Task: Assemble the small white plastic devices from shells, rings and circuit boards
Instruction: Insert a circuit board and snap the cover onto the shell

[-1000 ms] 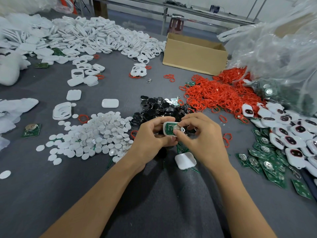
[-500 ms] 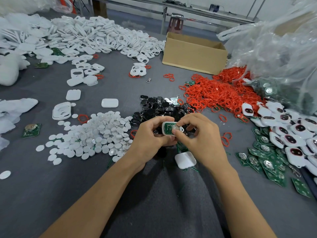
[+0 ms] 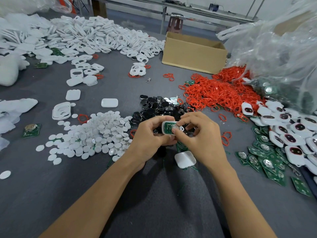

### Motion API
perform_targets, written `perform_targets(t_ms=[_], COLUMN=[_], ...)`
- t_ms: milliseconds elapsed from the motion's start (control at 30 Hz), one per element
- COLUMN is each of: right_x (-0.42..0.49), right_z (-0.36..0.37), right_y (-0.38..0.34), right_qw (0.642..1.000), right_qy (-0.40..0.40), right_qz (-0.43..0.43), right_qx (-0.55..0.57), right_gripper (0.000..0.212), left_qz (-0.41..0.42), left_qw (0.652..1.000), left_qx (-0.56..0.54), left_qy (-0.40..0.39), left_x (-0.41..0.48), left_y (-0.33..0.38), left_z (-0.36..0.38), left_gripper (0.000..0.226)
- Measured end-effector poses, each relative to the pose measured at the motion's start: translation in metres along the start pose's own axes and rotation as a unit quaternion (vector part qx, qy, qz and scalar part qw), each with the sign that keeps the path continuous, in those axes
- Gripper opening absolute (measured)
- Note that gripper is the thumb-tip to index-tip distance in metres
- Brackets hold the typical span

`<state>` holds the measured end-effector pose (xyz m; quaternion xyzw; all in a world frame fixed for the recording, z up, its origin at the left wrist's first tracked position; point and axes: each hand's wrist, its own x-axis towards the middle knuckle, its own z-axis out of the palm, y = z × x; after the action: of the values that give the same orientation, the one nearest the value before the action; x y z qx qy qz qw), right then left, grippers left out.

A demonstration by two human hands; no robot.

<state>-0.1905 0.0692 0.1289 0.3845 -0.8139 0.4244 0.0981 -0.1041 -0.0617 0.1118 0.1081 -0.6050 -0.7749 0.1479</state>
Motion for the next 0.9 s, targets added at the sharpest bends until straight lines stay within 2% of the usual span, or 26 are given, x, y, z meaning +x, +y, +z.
perform_targets(t_ms=[900], right_x=[0.0000], right_z=[0.0015], right_y=[-0.0007], right_qw=[1.000], right_qy=[-0.004], right_qz=[0.009], right_qx=[-0.013], right_gripper=[0.012], left_qz=[-0.002], left_qw=[1.000], left_qx=[0.014], left_qy=[-0.002], left_x=[-0.0007], left_y=[0.0015], left_z=[0.0008], left_gripper=[0.044])
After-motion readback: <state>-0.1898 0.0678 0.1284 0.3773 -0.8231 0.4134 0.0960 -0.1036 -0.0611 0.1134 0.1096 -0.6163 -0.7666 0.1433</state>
